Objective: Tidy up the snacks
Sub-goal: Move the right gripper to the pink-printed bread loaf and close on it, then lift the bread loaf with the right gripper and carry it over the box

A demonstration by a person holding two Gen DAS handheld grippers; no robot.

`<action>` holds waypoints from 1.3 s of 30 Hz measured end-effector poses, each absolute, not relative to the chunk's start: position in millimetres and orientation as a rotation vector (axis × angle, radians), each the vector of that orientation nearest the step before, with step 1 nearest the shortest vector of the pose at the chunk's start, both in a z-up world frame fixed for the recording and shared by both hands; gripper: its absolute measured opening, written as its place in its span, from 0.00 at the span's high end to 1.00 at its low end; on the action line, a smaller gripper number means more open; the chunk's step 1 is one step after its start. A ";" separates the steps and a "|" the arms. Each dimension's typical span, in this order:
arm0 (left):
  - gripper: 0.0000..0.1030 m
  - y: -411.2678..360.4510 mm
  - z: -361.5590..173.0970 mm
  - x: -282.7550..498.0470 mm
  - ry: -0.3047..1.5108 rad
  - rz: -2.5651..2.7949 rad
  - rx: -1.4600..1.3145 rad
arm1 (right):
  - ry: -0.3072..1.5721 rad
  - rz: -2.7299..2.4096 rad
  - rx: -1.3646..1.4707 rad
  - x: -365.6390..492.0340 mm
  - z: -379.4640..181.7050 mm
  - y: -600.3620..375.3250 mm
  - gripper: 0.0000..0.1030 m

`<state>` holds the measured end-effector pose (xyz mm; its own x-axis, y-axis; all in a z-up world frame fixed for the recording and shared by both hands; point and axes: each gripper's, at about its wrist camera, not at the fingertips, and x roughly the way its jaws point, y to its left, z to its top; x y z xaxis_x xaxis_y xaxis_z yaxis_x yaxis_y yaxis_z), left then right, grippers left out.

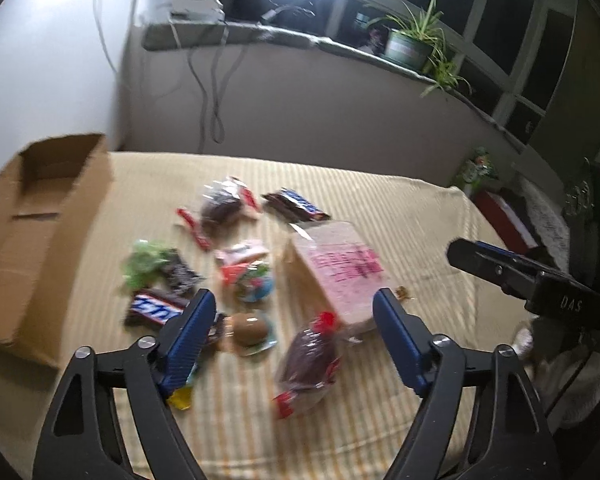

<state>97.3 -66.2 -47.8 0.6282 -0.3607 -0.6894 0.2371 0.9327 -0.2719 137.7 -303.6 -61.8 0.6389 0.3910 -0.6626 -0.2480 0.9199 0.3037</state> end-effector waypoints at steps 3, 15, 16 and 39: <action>0.31 -70.5 -52.8 107.7 0.865 -0.399 -0.220 | 0.857 0.373 0.135 153.0 -65.7 -298.9 0.00; 0.35 -86.5 -72.6 140.4 0.987 -0.498 -0.303 | 1.120 0.548 0.296 203.1 -115.2 -297.6 0.30; 0.35 -87.5 -74.6 142.4 1.000 -0.506 -0.308 | 1.134 0.561 0.314 204.9 -117.6 -297.8 0.34; 0.44 -105.5 -75.6 152.8 1.031 -0.583 -0.261 | 1.162 0.617 0.263 207.2 -109.0 -276.1 0.59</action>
<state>152.8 -105.5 -75.6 0.3802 -0.5691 -0.7290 0.3313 0.8198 -0.4672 207.2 -276.1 -109.0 0.2570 0.5788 -0.7739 -0.3169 0.8070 0.4984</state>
